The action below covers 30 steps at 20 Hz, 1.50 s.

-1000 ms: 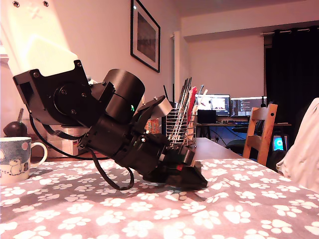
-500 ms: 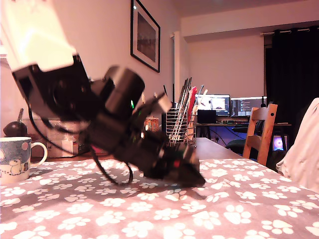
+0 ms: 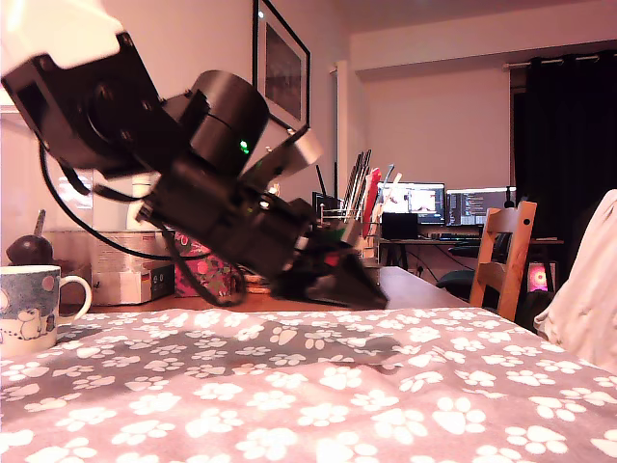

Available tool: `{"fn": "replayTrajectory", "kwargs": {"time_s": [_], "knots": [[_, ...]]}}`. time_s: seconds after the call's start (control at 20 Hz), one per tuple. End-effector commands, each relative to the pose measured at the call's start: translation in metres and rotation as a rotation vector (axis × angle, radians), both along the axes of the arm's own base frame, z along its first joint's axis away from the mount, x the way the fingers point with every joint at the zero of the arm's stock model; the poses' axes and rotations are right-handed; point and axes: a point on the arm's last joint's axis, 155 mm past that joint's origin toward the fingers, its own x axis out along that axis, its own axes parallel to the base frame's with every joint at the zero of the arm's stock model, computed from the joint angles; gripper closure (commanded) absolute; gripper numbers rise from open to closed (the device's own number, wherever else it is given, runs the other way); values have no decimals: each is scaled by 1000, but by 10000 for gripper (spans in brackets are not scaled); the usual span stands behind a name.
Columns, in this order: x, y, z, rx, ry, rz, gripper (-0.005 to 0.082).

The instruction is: Pick up the coffee capsules on the table and drop them inside the coffee cup

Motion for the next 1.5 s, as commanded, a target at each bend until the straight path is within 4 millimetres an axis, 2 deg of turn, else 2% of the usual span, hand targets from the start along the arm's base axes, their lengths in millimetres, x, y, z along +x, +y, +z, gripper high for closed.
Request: {"fn": "replayTrajectory", "kwargs": {"time_s": [0.0,0.45,0.7,1.05,1.25,1.45], "knots": [[3,7,20,-15,-28,10,571],[17,59,61,7,-12,123,571],[27,86,65,32,-6,201,571],[29,132,57,48,-15,319,571],[30,161,62,41,-35,389,571],[34,201,66,42,-56,495,571]]}}
